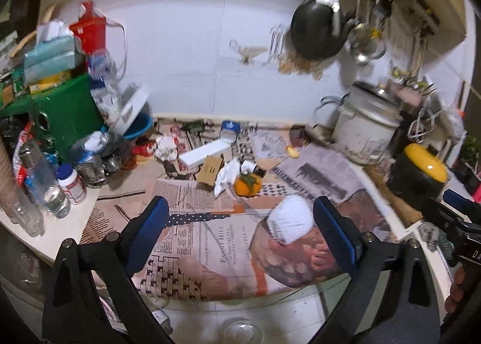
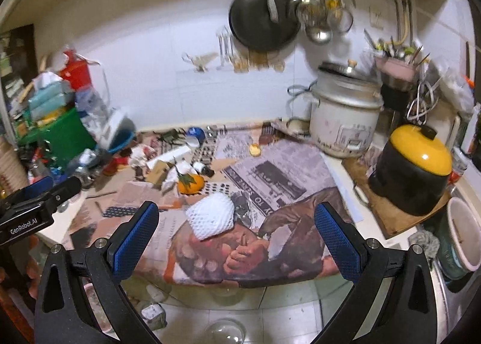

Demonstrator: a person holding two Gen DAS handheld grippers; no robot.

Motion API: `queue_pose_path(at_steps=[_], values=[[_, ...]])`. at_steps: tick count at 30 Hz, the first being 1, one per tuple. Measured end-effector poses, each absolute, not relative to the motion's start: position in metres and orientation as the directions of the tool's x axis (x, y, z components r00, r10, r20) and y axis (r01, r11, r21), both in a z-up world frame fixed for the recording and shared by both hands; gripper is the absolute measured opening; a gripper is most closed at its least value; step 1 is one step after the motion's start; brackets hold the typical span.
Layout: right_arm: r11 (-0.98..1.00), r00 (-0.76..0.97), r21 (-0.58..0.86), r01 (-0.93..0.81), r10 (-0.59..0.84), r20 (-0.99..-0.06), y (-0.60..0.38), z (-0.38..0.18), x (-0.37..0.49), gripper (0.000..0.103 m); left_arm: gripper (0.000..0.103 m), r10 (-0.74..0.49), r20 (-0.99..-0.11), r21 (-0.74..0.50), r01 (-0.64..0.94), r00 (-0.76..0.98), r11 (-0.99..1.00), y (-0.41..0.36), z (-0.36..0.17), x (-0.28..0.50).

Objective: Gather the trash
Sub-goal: 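Grasp the white foam net with the right tool while the left tool grasps the orange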

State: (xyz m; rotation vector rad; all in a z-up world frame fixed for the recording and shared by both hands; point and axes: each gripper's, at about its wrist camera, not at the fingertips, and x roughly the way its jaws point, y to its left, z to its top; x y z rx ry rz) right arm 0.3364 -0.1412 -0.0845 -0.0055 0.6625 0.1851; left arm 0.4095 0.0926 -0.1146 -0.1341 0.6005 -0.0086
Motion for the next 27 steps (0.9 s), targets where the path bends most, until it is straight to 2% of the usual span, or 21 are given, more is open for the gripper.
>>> queue_pose_path(at_steps=[6, 12, 16, 18, 19, 24, 26, 27], values=[[0.975, 0.671, 0.098, -0.201, 0.21, -0.711, -0.136, -0.13, 0.403, 0.103, 0.093, -0.04, -0.657, -0.131, -0.062, 0.753, 0.989, 0.098, -0.153, 0.468], [0.945, 0.524, 0.136, -0.296, 0.28, -0.804, -0.123, -0.189, 0.472, 0.101, 0.093, 0.054, -0.714, -0.102, -0.18, 0.698, 0.978, 0.1, -0.186, 0.51], [0.923, 0.399, 0.161, -0.349, 0.302, -0.866, -0.115, -0.222, 0.507, 0.083, 0.093, 0.074, -0.757, -0.098, -0.225, 0.649, 0.969, 0.097, -0.204, 0.537], [0.913, 0.343, 0.199, -0.355, 0.326, -0.881, -0.114, -0.234, 0.521, 0.077, 0.089, 0.072, -0.771, -0.107, -0.241, 0.632, 0.965, 0.098, -0.211, 0.547], [0.906, 0.308, 0.23, -0.356, 0.346, -0.886, -0.113, -0.24, 0.529, 0.07, 0.087, 0.064, -0.781, -0.118, -0.248, 0.621, 0.961, 0.097, -0.217, 0.554], [0.853, 0.177, 0.37, -0.368, 0.455, -0.873, -0.11, -0.256, 0.546, 0.048, 0.08, 0.03, -0.814, -0.149, -0.257, 0.58, 0.955, 0.089, -0.237, 0.581], [0.839, 0.163, 0.385, -0.384, 0.472, -0.866, -0.109, -0.255, 0.549, 0.045, 0.077, 0.014, -0.824, -0.158, -0.253, 0.566, 0.954, 0.085, -0.245, 0.592], [0.834, 0.163, 0.383, -0.397, 0.475, -0.865, -0.109, -0.254, 0.549, 0.04, 0.076, 0.007, -0.827, -0.162, -0.251, 0.562, 0.954, 0.083, -0.247, 0.596]])
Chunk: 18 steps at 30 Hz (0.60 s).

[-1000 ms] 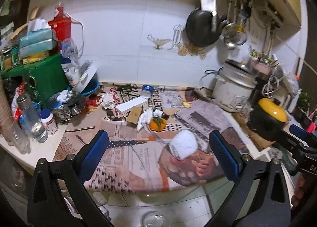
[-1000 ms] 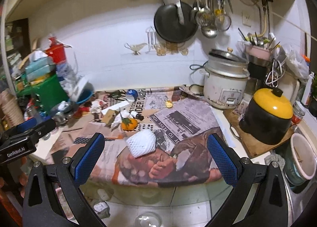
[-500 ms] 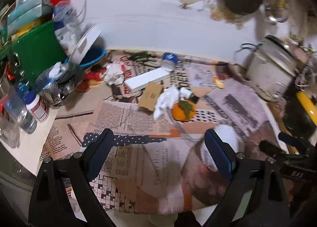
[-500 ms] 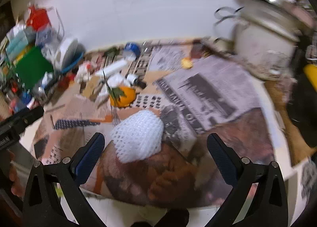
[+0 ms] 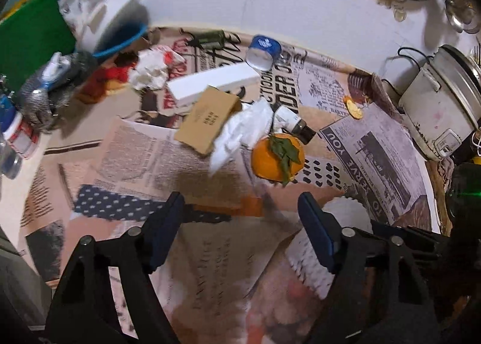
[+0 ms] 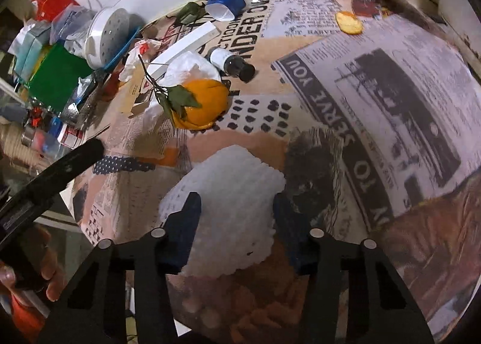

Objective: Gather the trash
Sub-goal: 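Grasp the white foam net with the right tool while the left tool grasps the orange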

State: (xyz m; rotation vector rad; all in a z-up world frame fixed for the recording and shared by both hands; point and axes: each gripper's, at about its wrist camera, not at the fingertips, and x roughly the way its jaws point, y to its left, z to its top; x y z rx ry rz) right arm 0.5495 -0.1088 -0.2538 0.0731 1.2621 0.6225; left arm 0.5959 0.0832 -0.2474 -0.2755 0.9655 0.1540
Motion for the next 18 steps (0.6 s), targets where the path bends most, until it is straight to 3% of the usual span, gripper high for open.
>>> queue_pose_path(at_steps=[7, 18], values=[[0.833, 0.202, 0.349, -0.43, 0.465, -0.862, -0.121, -0.242, 0.565, 0.03, 0.073, -0.052, -0.844, -0.211, -0.24, 0.534, 0.948, 0.077, -0.27, 0.635], [0.89, 0.317, 0.334, -0.311, 0.428, -0.846, -0.169, -0.224, 0.59, 0.03, 0.059, -0.112, -0.87, -0.264, -0.263, 0.48, 0.928, 0.074, -0.308, 0.686]])
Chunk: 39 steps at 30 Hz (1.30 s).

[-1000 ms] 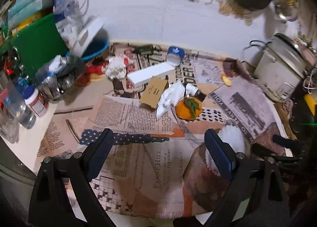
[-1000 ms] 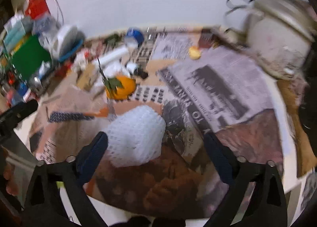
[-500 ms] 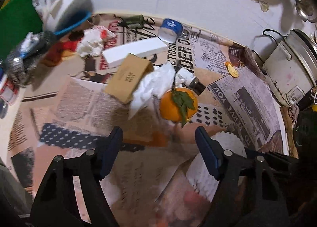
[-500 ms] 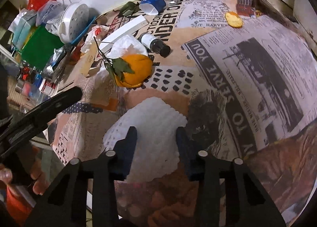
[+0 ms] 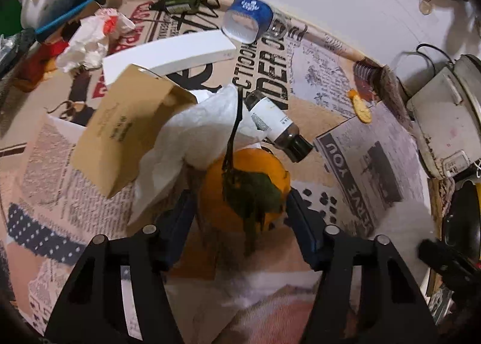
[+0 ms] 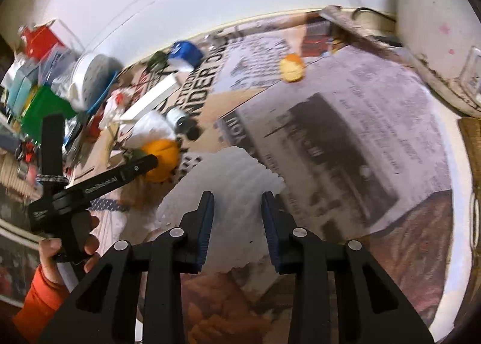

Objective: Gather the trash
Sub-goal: 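Lift the foam net with the right tool while the left tool lifts the orange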

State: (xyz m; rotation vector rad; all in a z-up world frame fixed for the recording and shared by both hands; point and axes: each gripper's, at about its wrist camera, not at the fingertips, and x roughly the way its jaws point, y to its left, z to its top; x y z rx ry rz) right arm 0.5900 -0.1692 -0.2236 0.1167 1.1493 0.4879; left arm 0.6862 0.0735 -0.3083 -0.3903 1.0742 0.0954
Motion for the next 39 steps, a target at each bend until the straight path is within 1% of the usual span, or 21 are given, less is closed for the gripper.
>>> queue_pose_path(at_steps=[1, 4, 5, 6, 9, 12, 16, 18, 21, 27, 28, 30, 32, 35, 39], values=[[0.893, 0.323, 0.333, -0.304, 0.425, -0.845, -0.173, -0.223, 0.59, 0.03, 0.058, -0.115, -0.871, -0.268, -0.265, 0.478, 0.926, 0.074, -0.311, 0.689], [0.9, 0.334, 0.332, -0.283, 0.417, -0.846, -0.179, -0.222, 0.59, 0.03, 0.049, -0.117, -0.861, -0.277, -0.264, 0.494, 0.924, 0.074, -0.312, 0.693], [0.902, 0.336, 0.33, -0.277, 0.413, -0.846, -0.18, -0.222, 0.59, 0.03, 0.044, -0.118, -0.858, -0.276, -0.255, 0.499, 0.927, 0.072, -0.31, 0.693], [0.905, 0.34, 0.328, -0.272, 0.409, -0.847, -0.18, -0.221, 0.589, 0.03, 0.037, -0.122, -0.855, -0.277, -0.246, 0.503, 0.929, 0.071, -0.309, 0.692], [0.912, 0.356, 0.321, -0.257, 0.398, -0.845, -0.179, -0.217, 0.584, 0.03, 0.032, -0.146, -0.854, -0.282, -0.209, 0.499, 0.936, 0.067, -0.305, 0.685], [0.917, 0.376, 0.322, -0.237, 0.392, -0.84, -0.179, -0.212, 0.574, 0.03, 0.032, -0.164, -0.846, -0.283, -0.167, 0.508, 0.944, 0.064, -0.297, 0.671], [0.924, 0.415, 0.319, -0.213, 0.381, -0.826, -0.174, -0.202, 0.556, 0.03, 0.032, -0.227, -0.827, -0.314, -0.087, 0.514, 0.946, 0.065, -0.283, 0.645], [0.927, 0.44, 0.32, -0.195, 0.374, -0.816, -0.171, -0.196, 0.543, 0.03, 0.034, -0.241, -0.826, -0.313, -0.058, 0.509, 0.948, 0.065, -0.28, 0.632], [0.931, 0.472, 0.323, -0.168, 0.364, -0.803, -0.167, -0.19, 0.521, 0.03, 0.035, -0.239, -0.841, -0.283, -0.018, 0.485, 0.959, 0.069, -0.284, 0.612], [0.936, 0.5, 0.331, -0.119, 0.345, -0.794, -0.157, -0.19, 0.474, 0.03, 0.035, -0.277, -0.867, -0.294, 0.023, 0.414, 0.955, 0.081, -0.301, 0.576], [0.937, 0.504, 0.332, -0.112, 0.342, -0.793, -0.156, -0.19, 0.468, 0.03, 0.036, -0.276, -0.87, -0.289, 0.032, 0.408, 0.957, 0.082, -0.302, 0.571], [0.937, 0.508, 0.333, -0.105, 0.339, -0.792, -0.155, -0.19, 0.458, 0.03, 0.041, -0.272, -0.873, -0.278, 0.044, 0.405, 0.96, 0.086, -0.303, 0.563], [0.941, 0.513, 0.326, -0.095, 0.327, -0.793, -0.153, -0.191, 0.451, 0.03, 0.042, -0.275, -0.869, -0.278, 0.053, 0.412, 0.959, 0.091, -0.301, 0.556], [0.942, 0.521, 0.325, -0.083, 0.319, -0.792, -0.15, -0.191, 0.443, 0.03, 0.048, -0.291, -0.855, -0.296, 0.056, 0.43, 0.954, 0.101, -0.294, 0.548], [0.943, 0.539, 0.323, -0.085, 0.316, -0.781, -0.145, -0.186, 0.437, 0.03, 0.05, -0.302, -0.832, -0.301, 0.078, 0.466, 0.95, 0.107, -0.286, 0.542]])
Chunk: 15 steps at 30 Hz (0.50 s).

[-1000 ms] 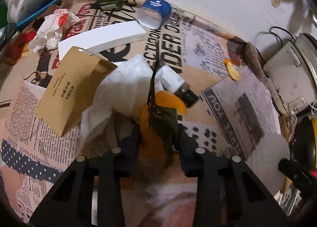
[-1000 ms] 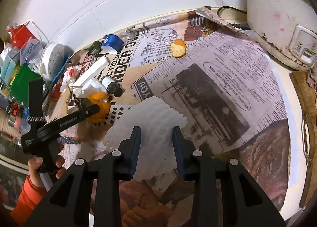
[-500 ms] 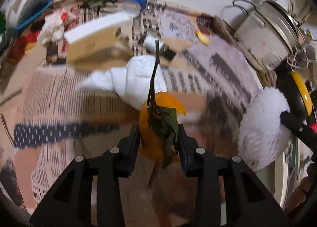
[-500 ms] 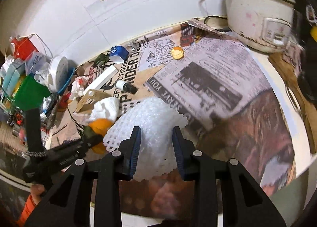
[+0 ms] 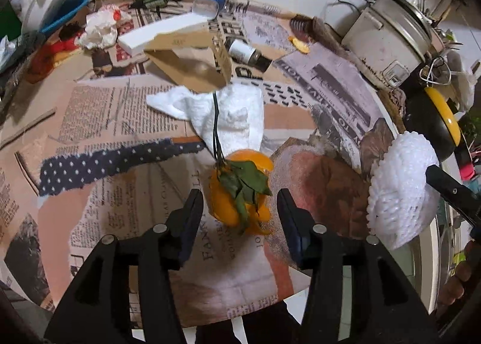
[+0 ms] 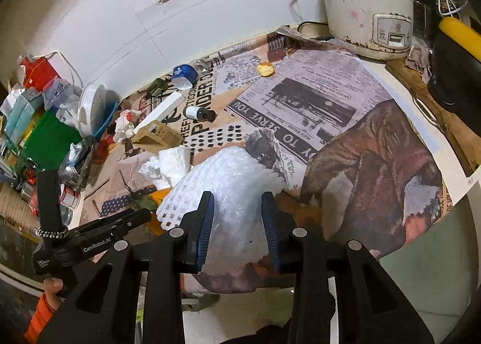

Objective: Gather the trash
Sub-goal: 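Lift the foam net with the right tool while the left tool lifts the orange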

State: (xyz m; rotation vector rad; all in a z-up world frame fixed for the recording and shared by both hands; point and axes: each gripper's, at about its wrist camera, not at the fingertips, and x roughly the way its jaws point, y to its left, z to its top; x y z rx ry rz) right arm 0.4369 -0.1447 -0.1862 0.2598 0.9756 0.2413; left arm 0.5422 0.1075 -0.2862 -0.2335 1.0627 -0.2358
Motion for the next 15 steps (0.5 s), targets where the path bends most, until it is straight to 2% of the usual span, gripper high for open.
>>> queue_pose_path(at_steps=[5, 7, 8, 15], values=[[0.944, 0.549, 0.315, -0.1, 0.316, -0.774, -0.136, -0.182, 0.434, 0.03, 0.05, -0.293, -0.844, -0.293, 0.072, 0.45, 0.954, 0.111, -0.297, 0.553], [0.943, 0.554, 0.314, -0.113, 0.322, -0.768, -0.134, -0.181, 0.434, 0.03, 0.041, -0.301, -0.842, -0.301, 0.073, 0.448, 0.951, 0.111, -0.301, 0.556], [0.943, 0.554, 0.313, -0.117, 0.323, -0.767, -0.133, -0.18, 0.434, 0.03, 0.032, -0.314, -0.836, -0.314, 0.078, 0.45, 0.946, 0.112, -0.3, 0.556], [0.947, 0.543, 0.307, -0.093, 0.307, -0.781, -0.131, -0.184, 0.433, 0.03, 0.027, -0.329, -0.805, -0.304, 0.135, 0.493, 0.943, 0.109, -0.281, 0.541]])
